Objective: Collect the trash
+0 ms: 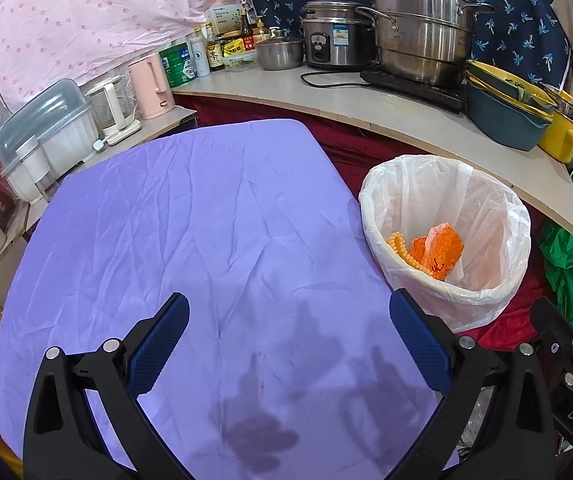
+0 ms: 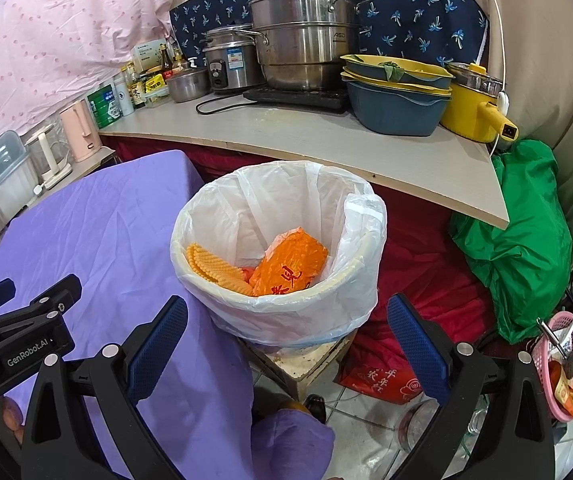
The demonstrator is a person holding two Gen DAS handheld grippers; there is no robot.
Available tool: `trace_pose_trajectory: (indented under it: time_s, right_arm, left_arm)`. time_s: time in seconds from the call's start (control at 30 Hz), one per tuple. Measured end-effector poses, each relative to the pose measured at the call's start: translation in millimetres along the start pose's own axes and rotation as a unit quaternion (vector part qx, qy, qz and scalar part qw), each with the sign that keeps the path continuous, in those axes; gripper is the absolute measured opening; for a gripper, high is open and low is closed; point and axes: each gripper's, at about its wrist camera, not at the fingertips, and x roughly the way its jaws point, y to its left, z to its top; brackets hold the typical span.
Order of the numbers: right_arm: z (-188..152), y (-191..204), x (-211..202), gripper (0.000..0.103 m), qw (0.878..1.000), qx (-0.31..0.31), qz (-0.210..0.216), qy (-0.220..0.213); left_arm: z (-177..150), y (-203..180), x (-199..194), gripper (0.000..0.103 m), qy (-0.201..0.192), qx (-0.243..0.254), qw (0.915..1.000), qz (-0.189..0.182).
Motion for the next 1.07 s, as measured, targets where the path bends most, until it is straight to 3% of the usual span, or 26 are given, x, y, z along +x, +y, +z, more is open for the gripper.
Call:
trace_pose_trajectory:
  time_s: [1.07]
  right_arm:
    - [-4.4, 1.0, 5.9, 0.096, 1.0, 0.0, 0.002, 0.005]
  left_arm:
    - [0.0, -6.4, 3.1, 0.096, -0.001, 0.016, 0.9998, -0.01]
